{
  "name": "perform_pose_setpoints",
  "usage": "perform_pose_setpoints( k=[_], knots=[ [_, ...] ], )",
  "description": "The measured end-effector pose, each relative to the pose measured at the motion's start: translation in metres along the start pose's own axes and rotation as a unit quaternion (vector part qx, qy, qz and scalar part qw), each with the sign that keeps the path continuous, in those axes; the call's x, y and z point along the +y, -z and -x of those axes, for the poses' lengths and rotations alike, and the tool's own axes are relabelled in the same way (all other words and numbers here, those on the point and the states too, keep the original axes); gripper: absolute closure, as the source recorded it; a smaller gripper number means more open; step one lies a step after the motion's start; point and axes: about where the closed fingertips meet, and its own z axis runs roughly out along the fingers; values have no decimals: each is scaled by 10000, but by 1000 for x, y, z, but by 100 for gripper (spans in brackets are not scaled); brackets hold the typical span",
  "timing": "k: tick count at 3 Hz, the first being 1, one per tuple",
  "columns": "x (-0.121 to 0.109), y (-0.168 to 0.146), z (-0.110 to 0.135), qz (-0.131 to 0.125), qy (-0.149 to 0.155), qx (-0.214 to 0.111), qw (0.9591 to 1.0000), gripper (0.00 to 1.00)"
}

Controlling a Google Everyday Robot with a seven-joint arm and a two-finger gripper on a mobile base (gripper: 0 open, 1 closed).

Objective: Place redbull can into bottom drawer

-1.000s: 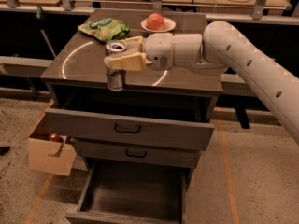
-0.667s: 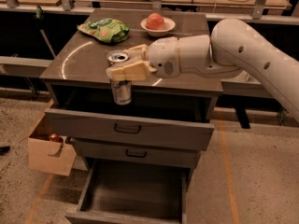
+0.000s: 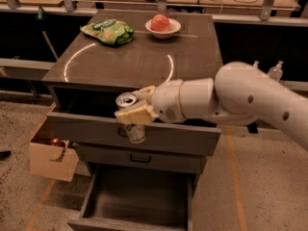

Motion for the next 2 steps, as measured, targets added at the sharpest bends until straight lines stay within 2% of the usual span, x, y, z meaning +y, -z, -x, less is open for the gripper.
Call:
perform_pose_setpoints(
  k=[1,2],
  knots=[
    [7,-26,-69,-335,92,168,9993,100],
    [-3,-32,-86,-603,94,187,9980,100]
  ],
)
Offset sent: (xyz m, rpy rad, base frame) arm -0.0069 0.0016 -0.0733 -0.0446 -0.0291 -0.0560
